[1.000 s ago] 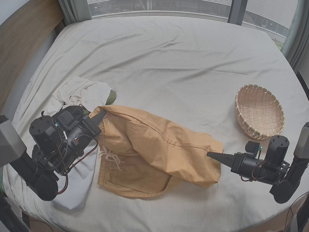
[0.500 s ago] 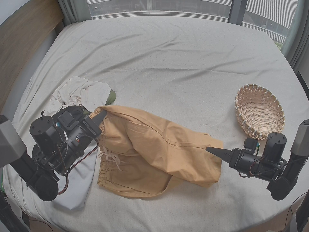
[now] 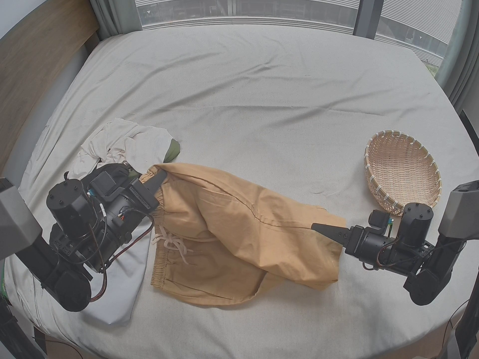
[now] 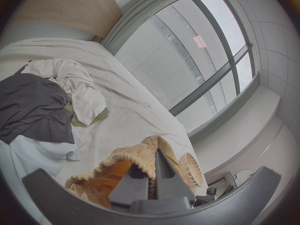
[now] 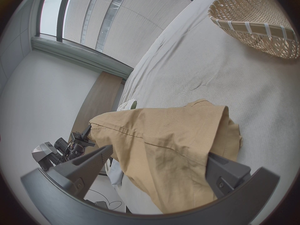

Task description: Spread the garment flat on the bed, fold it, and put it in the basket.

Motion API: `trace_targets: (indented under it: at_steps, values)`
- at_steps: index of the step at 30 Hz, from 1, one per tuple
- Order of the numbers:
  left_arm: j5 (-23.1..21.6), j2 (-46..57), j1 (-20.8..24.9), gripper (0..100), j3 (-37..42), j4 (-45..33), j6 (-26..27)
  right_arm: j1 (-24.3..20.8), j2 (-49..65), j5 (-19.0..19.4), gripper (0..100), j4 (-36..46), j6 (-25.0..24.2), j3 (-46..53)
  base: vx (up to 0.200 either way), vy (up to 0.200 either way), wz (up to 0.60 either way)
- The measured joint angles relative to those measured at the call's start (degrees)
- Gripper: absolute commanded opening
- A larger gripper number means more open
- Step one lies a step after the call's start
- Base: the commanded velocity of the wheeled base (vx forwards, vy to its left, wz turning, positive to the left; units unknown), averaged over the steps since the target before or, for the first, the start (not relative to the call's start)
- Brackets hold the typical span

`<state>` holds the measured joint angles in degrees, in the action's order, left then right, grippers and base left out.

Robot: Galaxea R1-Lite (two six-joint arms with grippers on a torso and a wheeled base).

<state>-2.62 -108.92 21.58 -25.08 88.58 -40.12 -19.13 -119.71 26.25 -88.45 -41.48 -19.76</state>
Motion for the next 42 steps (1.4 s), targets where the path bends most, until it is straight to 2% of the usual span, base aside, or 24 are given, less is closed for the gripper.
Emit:
trace_targets:
  at_steps: [8,9,32,33,37,42]
  values:
    - [0.0,0.0,0.4,0,0.0,0.0,0.0,-0.2,-0.9,0.0,100,0.0,0.0,-1.5,0.0,0.0,0.0]
    - [0.1,-0.1,0.4,0,0.0,0.0,0.0,-0.2,-0.9,0.0,0,0.0,0.0,-1.5,0.0,0.0,0.0]
    - [0.1,-0.1,0.0,0,0.0,0.0,0.0,0.6,5.5,1.2,0,0.1,-0.1,2.5,0.0,0.0,0.0]
    - [0.1,-0.1,0.0,0,0.0,0.0,0.1,0.6,5.6,1.6,100,0.2,-0.1,2.6,0.0,0.0,0.0]
    - [0.1,-0.2,0.0,0,0.0,0.0,0.1,0.4,5.8,3.8,100,0.1,0.0,3.0,0.0,0.0,0.0]
    - [0.1,-0.1,0.1,0,0.0,0.0,0.2,0.1,5.0,3.9,100,0.1,0.0,2.4,0.0,0.0,0.0]
